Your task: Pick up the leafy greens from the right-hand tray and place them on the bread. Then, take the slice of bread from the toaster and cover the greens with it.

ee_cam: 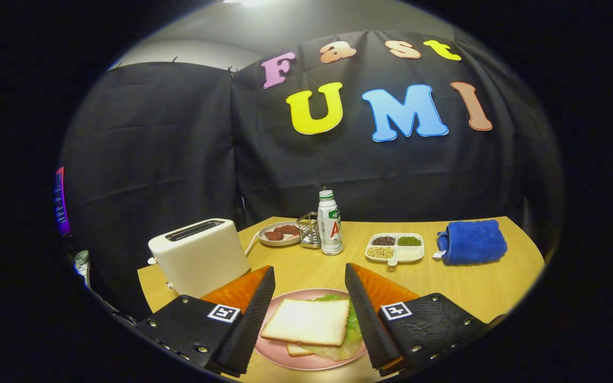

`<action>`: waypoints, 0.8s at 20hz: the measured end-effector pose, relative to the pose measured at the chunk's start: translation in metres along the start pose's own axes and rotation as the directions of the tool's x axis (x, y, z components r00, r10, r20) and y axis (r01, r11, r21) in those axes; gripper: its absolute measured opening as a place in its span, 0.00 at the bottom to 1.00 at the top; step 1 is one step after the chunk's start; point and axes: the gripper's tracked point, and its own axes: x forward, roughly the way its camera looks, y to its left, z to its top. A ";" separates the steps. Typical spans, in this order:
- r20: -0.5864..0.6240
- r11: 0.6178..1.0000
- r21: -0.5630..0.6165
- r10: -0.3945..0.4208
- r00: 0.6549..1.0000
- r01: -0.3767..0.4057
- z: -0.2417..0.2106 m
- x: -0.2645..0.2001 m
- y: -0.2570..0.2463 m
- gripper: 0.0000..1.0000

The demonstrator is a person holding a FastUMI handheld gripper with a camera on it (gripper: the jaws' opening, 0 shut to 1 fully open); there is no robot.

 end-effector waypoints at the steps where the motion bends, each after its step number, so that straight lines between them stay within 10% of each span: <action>1: 0.006 1.000 0.000 0.001 1.000 -0.001 0.007 -0.005 -0.010 0.81; 16: 0.106 0.988 -0.096 -0.112 0.988 0.122 0.056 -0.106 -0.185 0.81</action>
